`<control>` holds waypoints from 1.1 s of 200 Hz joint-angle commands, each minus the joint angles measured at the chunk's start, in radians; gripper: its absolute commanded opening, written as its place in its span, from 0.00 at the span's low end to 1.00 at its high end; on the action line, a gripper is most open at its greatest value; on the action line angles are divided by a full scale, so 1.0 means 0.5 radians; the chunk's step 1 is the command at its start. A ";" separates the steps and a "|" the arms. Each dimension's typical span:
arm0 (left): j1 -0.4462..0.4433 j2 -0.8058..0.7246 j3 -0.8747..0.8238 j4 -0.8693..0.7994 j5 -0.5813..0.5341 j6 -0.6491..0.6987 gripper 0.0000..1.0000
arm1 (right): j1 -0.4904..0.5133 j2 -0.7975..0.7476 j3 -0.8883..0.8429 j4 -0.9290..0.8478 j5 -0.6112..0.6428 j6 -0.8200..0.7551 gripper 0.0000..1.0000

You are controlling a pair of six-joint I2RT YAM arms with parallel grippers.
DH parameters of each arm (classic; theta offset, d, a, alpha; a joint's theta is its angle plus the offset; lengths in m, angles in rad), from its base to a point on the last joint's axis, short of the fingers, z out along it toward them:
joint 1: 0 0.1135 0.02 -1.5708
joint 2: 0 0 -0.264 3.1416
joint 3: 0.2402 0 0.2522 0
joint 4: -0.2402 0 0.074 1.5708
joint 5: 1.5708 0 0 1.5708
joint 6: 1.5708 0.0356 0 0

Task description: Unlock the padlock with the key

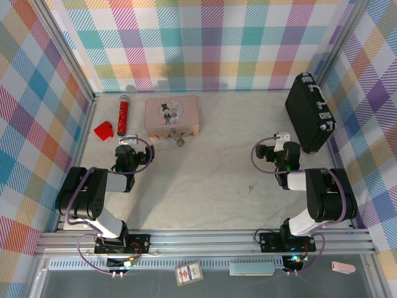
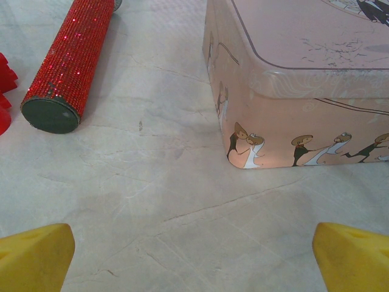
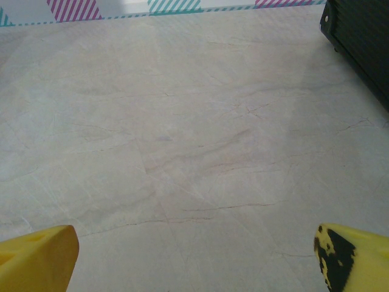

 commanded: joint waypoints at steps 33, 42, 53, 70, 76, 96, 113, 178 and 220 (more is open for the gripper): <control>0.017 0.001 0.040 0.008 0.025 0.023 1.00 | -0.016 0.002 0.035 0.028 -0.038 -0.002 0.99; 0.017 0.001 0.040 0.007 0.025 0.022 1.00 | -0.014 0.002 0.035 0.029 -0.038 -0.004 0.99; 0.017 0.001 0.039 0.007 0.025 0.023 1.00 | -0.013 0.002 0.035 0.029 -0.039 -0.004 0.99; 0.017 0.001 0.037 0.010 0.021 0.023 1.00 | -0.015 0.002 0.035 0.029 -0.039 -0.007 0.99; 0.017 -0.002 0.038 0.010 0.022 0.024 1.00 | -0.016 0.002 0.035 0.029 -0.037 -0.004 0.99; 0.012 -0.004 0.031 0.016 0.010 0.027 1.00 | -0.016 0.001 0.032 0.035 -0.040 -0.005 0.99; -0.014 -0.012 0.031 0.012 -0.043 0.044 1.00 | -0.014 -0.010 0.019 0.054 -0.055 -0.014 0.99; -0.435 -0.727 -0.055 -0.371 -0.577 0.182 1.00 | 0.107 -0.654 -0.137 -0.268 -0.002 -0.114 0.99; -0.486 -1.257 0.398 -1.607 -0.676 -0.609 1.00 | 0.151 -1.241 0.051 -0.973 -0.252 0.132 0.99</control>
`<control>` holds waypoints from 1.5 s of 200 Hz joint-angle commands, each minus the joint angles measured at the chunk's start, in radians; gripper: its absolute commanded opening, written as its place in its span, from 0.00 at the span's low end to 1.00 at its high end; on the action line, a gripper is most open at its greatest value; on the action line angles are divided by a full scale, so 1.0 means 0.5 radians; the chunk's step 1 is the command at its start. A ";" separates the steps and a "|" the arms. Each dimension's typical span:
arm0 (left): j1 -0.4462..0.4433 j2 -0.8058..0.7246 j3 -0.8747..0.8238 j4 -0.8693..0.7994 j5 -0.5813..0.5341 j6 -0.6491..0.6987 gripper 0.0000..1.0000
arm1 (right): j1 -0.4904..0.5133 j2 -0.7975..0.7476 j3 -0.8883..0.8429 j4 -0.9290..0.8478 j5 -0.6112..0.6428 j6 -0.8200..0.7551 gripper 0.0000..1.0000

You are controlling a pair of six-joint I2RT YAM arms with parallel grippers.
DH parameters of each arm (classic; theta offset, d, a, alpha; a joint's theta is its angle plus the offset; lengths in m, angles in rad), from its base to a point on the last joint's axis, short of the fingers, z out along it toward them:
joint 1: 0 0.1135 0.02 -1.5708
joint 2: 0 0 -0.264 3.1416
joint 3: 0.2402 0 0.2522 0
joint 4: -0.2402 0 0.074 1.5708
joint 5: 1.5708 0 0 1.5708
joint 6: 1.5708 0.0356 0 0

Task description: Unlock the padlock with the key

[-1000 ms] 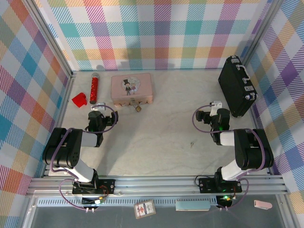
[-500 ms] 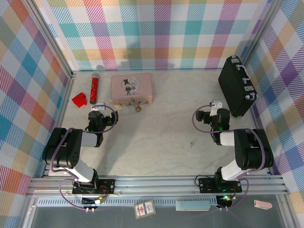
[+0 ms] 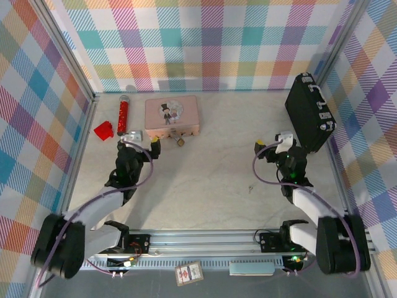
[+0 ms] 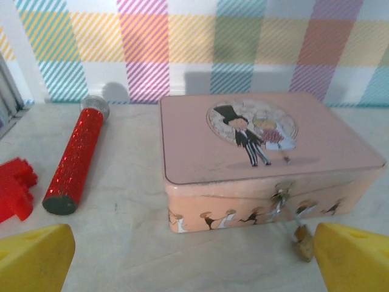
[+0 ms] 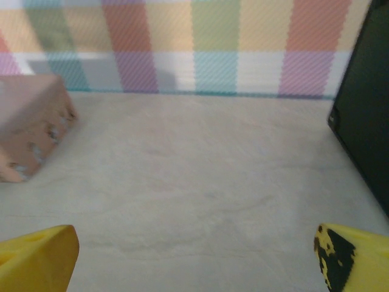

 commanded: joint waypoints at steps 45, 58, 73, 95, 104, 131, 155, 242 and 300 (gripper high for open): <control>-0.004 -0.212 0.822 -1.853 -0.210 -0.917 1.00 | 0.009 -0.612 0.571 -1.395 -0.045 0.698 0.99; -0.001 -0.242 0.848 -2.038 -0.245 -1.033 1.00 | 0.010 -0.696 0.633 -1.686 0.145 0.997 0.99; 0.005 -0.288 0.804 -2.154 -0.176 -1.069 1.00 | 0.007 -0.796 0.607 -1.816 0.167 1.138 0.99; 0.009 -0.309 0.721 -2.119 0.263 -0.914 1.00 | 0.007 -0.889 0.553 -1.884 -0.056 1.135 0.99; 0.009 -0.304 0.696 -2.103 0.429 -0.880 1.00 | 0.007 -0.915 0.538 -1.934 -0.118 1.152 0.99; -0.053 -0.330 0.557 -2.020 0.507 -1.018 1.00 | 0.010 -1.014 0.426 -1.985 -0.424 1.266 0.99; -0.152 -0.463 0.228 -1.588 0.628 -1.193 1.00 | 0.015 -1.176 0.273 -1.991 -0.586 1.445 0.99; -0.329 0.386 0.281 -0.544 0.813 -1.155 1.00 | 0.020 -1.195 0.128 -1.919 -0.703 1.457 0.99; -0.328 1.073 0.482 0.059 0.722 -1.221 0.94 | 0.025 -1.323 0.109 -1.969 -0.707 1.492 0.99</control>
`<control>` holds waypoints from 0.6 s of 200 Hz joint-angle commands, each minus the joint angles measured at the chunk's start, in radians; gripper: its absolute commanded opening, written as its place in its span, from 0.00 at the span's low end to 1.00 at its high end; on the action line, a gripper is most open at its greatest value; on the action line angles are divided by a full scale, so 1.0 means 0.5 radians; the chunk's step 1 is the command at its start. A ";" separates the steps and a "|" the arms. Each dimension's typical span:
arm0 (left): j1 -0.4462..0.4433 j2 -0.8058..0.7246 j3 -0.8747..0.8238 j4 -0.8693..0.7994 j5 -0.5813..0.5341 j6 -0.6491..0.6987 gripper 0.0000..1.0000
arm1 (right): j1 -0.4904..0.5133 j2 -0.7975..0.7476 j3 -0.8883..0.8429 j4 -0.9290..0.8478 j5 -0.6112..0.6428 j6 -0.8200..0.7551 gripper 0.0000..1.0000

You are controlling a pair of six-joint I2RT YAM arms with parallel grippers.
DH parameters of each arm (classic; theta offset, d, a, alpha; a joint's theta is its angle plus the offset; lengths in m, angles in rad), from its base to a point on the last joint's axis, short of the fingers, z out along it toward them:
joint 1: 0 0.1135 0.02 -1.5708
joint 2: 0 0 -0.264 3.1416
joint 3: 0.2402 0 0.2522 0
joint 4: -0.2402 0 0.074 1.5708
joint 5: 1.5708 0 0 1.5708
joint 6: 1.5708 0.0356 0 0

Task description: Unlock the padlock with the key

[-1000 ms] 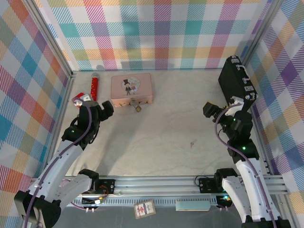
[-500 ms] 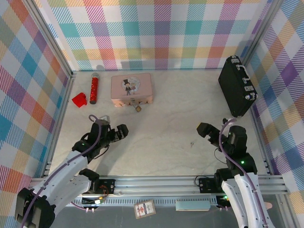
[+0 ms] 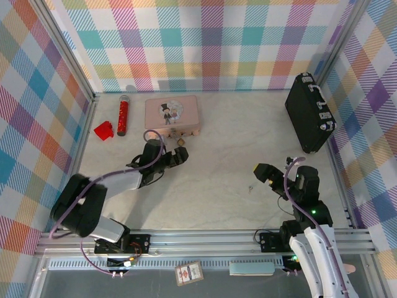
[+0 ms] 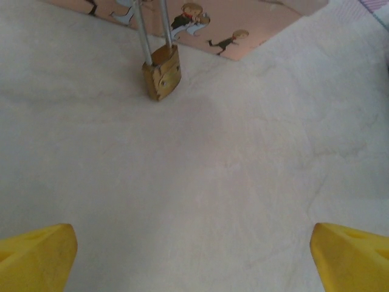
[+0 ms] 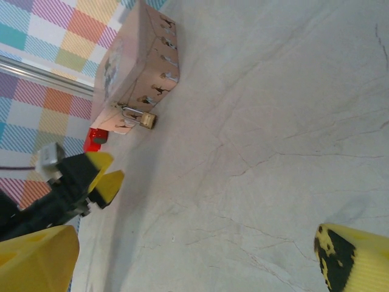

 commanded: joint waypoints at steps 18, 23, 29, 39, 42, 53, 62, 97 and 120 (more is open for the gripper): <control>-0.014 0.293 0.142 0.506 -0.089 -0.053 0.90 | 0.017 -0.084 -0.001 -0.047 -0.048 0.032 0.99; -0.012 0.321 0.156 0.525 -0.096 -0.061 0.89 | 0.017 -0.093 -0.002 -0.051 -0.055 0.040 0.99; -0.010 0.352 0.173 0.535 -0.108 -0.070 0.88 | 0.016 -0.100 -0.002 -0.055 -0.068 0.047 0.99; -0.010 0.404 0.200 0.549 -0.135 -0.084 0.86 | 0.017 -0.115 0.001 -0.067 -0.087 0.051 0.99; -0.010 0.418 0.208 0.551 -0.144 -0.087 0.86 | 0.016 -0.121 0.004 -0.071 -0.090 0.053 0.99; -0.001 0.468 0.237 0.546 -0.177 -0.106 0.83 | 0.017 -0.143 0.013 -0.100 -0.088 0.051 0.99; 0.016 0.510 0.252 0.563 -0.190 -0.137 0.81 | 0.017 -0.156 0.017 -0.128 -0.073 0.051 0.99; 0.059 0.695 0.339 0.644 -0.192 -0.207 0.74 | 0.017 -0.164 0.032 -0.150 -0.053 0.039 0.99; 0.070 0.787 0.414 0.591 -0.239 -0.224 0.66 | 0.016 -0.141 0.038 -0.136 -0.064 0.029 0.99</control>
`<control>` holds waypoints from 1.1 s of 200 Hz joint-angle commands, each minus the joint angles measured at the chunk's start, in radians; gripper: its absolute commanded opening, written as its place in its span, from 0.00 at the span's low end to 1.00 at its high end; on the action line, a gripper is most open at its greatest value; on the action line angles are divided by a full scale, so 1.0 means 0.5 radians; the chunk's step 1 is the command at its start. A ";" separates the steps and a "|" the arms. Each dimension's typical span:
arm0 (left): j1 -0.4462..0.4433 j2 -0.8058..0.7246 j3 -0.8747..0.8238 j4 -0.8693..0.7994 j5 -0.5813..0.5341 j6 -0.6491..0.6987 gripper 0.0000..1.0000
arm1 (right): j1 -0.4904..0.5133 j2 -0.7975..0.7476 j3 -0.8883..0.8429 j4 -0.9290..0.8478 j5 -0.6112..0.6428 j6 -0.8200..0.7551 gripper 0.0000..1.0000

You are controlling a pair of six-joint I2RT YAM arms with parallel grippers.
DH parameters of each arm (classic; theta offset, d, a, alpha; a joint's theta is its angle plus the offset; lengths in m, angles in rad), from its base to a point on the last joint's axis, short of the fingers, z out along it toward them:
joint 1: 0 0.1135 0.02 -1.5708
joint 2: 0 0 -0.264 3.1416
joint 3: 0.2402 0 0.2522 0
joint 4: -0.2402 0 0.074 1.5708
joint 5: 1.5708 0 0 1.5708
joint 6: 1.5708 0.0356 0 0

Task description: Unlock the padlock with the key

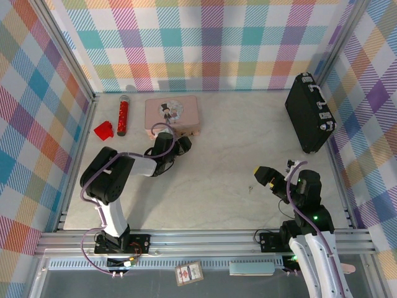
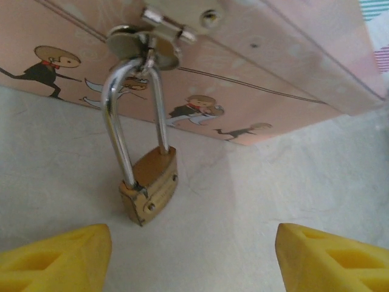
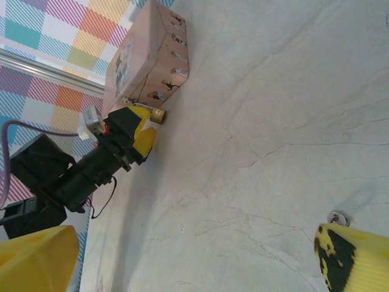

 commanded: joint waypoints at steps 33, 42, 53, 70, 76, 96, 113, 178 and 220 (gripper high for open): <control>0.041 0.154 0.174 -0.074 -0.171 -0.038 0.58 | 0.017 0.021 0.029 -0.013 -0.019 -0.008 0.99; 0.045 0.177 0.198 -0.079 -0.164 -0.039 0.55 | 0.017 0.020 0.023 -0.013 -0.022 -0.005 0.99; 0.049 0.197 0.224 -0.097 -0.160 -0.034 0.52 | 0.017 0.018 0.019 -0.015 -0.023 -0.005 0.99; 0.052 0.200 0.246 -0.159 -0.215 -0.022 0.47 | 0.015 0.018 0.019 -0.023 -0.020 -0.006 0.99; 0.053 0.196 0.252 -0.182 -0.234 -0.018 0.45 | 0.016 0.019 0.017 -0.026 -0.023 -0.008 0.99; 0.061 0.175 0.253 -0.211 -0.238 0.007 0.38 | 0.017 0.015 0.012 -0.042 -0.020 -0.015 0.99; 0.061 0.151 0.259 -0.257 -0.231 0.039 0.31 | 0.017 0.016 0.004 -0.052 -0.017 -0.014 0.99; 0.059 -0.040 0.205 -0.490 -0.223 0.194 0.14 | 0.017 0.057 0.010 -0.100 -0.002 0.001 0.99; 0.036 -0.187 0.177 -0.830 -0.261 0.279 0.08 | 0.016 0.129 0.001 -0.146 0.020 0.023 0.99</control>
